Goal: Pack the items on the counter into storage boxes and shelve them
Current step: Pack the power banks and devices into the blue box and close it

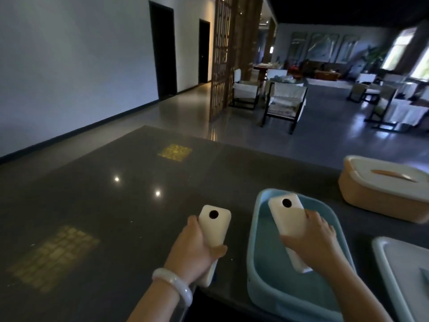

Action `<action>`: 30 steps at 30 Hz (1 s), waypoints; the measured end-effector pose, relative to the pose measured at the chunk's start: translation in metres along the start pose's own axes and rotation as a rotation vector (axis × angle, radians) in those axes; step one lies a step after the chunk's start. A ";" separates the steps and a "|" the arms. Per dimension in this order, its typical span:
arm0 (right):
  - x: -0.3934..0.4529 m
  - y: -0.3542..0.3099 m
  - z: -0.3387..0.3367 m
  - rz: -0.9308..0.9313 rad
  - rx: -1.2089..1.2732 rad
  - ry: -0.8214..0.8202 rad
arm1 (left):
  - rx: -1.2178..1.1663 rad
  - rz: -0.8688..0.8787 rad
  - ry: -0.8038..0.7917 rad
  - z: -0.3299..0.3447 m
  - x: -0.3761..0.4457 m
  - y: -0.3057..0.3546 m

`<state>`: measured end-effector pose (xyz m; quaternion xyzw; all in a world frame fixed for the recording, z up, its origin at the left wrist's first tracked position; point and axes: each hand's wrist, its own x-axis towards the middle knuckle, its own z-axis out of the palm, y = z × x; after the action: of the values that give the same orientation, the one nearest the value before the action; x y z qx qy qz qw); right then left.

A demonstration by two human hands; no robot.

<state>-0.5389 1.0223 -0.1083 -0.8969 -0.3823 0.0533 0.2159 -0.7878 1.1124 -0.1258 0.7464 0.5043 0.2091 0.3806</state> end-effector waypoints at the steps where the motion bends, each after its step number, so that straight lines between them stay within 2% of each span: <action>1: 0.005 0.011 0.003 -0.005 -0.017 -0.037 | 0.007 0.004 -0.008 0.008 0.003 0.009; 5: 0.026 0.041 0.016 -0.142 -0.073 -0.281 | 0.023 0.017 -0.036 0.039 0.017 0.040; 9: 0.045 0.057 0.024 -0.325 -0.096 -0.510 | 0.152 0.013 -0.067 0.062 0.029 0.057; 14: 0.063 0.061 0.040 -0.524 -0.200 -0.723 | 0.268 -0.028 -0.111 0.068 0.038 0.065; 21: 0.064 0.060 0.067 -0.644 -0.364 -0.847 | 0.392 -0.017 -0.198 0.066 0.041 0.071; 30: 0.067 0.060 0.074 -0.502 -0.318 -0.881 | 0.421 0.024 -0.230 0.065 0.044 0.068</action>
<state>-0.4710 1.0588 -0.1956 -0.6921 -0.6431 0.3130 -0.0976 -0.6840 1.1157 -0.1168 0.8343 0.4811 0.0173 0.2688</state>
